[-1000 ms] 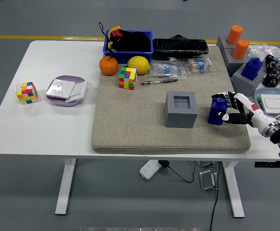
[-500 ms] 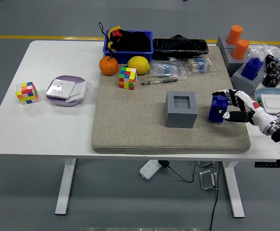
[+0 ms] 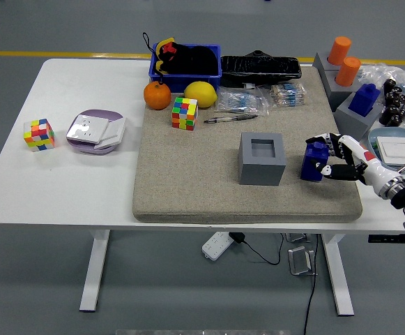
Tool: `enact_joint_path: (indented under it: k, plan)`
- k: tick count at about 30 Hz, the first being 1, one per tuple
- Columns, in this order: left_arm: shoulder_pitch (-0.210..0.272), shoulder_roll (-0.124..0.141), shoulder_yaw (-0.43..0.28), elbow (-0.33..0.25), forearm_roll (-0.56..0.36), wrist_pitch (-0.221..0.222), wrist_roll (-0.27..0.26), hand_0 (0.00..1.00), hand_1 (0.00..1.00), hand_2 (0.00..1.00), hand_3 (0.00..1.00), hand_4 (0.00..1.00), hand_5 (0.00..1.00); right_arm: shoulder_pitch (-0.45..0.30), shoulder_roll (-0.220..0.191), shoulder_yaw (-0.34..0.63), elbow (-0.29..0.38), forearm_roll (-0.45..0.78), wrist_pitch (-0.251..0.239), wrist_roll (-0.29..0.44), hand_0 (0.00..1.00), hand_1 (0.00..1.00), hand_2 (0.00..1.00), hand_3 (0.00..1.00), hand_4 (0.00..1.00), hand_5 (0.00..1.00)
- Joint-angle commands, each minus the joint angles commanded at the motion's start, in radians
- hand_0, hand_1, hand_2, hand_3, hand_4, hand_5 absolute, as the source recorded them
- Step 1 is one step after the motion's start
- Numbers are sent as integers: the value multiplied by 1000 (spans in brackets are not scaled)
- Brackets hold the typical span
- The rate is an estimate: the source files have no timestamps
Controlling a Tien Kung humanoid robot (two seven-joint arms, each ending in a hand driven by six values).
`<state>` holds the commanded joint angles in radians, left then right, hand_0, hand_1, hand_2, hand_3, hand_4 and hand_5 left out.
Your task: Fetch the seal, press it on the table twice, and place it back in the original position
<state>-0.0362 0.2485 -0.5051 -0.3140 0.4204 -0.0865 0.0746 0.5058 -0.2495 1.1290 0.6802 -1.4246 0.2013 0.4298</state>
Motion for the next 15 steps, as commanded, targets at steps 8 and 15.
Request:
enact_joint_path:
  k: [8,15]
  plan:
    - [2,0,-2,0,0,0,0,816,827,802,857,855,473,17,-19,66,124,15,20,-14,556,485,516,701,454,2]
    - [0,2,0,1,-1,1,-1,816,828,802,857,854,472,40,-17,59,234,73,40,-39,556,483,516,701,455,2]
